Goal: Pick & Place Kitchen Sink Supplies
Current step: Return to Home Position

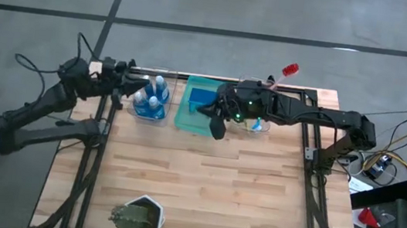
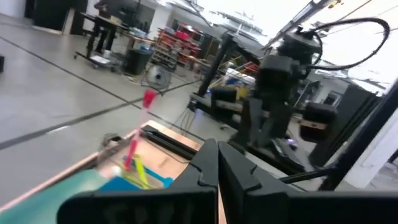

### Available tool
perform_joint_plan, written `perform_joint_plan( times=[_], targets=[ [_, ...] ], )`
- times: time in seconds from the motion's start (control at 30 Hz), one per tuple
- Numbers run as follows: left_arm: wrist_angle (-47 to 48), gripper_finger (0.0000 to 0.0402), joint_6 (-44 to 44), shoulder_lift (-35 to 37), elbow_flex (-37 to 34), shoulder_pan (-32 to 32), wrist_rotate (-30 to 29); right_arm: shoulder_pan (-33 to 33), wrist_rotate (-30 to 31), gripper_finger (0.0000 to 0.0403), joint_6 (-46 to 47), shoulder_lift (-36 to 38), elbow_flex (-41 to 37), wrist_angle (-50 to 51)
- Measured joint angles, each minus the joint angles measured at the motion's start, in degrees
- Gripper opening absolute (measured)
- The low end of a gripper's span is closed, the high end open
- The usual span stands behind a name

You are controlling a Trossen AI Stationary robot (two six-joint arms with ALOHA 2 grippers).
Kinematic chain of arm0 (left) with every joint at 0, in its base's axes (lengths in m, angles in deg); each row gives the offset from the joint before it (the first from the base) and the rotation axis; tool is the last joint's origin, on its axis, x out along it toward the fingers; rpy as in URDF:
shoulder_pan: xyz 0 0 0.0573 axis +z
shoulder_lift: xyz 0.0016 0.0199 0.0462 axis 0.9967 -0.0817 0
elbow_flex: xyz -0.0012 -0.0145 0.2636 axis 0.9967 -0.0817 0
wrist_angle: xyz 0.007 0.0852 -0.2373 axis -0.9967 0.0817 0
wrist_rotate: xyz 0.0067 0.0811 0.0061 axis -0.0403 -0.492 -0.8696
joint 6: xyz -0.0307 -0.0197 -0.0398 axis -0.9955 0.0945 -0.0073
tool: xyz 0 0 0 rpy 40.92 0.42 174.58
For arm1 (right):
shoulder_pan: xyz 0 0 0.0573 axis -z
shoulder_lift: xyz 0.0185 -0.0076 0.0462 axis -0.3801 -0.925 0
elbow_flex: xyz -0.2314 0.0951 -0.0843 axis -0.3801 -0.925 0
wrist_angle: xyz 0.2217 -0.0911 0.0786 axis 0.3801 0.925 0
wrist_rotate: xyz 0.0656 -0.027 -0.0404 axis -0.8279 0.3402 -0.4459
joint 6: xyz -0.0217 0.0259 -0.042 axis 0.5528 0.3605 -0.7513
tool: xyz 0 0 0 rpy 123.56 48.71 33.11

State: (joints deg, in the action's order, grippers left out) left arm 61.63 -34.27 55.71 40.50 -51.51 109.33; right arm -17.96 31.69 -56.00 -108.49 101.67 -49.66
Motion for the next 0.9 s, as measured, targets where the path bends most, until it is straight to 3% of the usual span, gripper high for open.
perform_joint_plan(
  times=[0.17,0.33,0.6,0.9],
  targets=[
    [-0.1,0.0000,0.8,0.3,-0.7,-11.3,-13.6,-2.4,-0.1,0.0008,-11.8,0.2,-0.4,-5.8],
    [-0.5,0.0000,5.3,-0.1,-2.6,-25.1,-28.9,-3.1,-1.5,0.0008,-13.5,0.3,-2.7,-7.2],
    [-3.8,0.0000,6.2,-0.5,-8.0,-40.8,-39.9,-4.5,-2.3,0.0008,-8.3,2.7,-11.7,-14.2],
    [5.3,0.0000,5.1,11.5,-8.1,-42.9,-41.6,-4.6,2.5,0.0008,-7.0,16.2,-22.8,-14.2]
  ],
)
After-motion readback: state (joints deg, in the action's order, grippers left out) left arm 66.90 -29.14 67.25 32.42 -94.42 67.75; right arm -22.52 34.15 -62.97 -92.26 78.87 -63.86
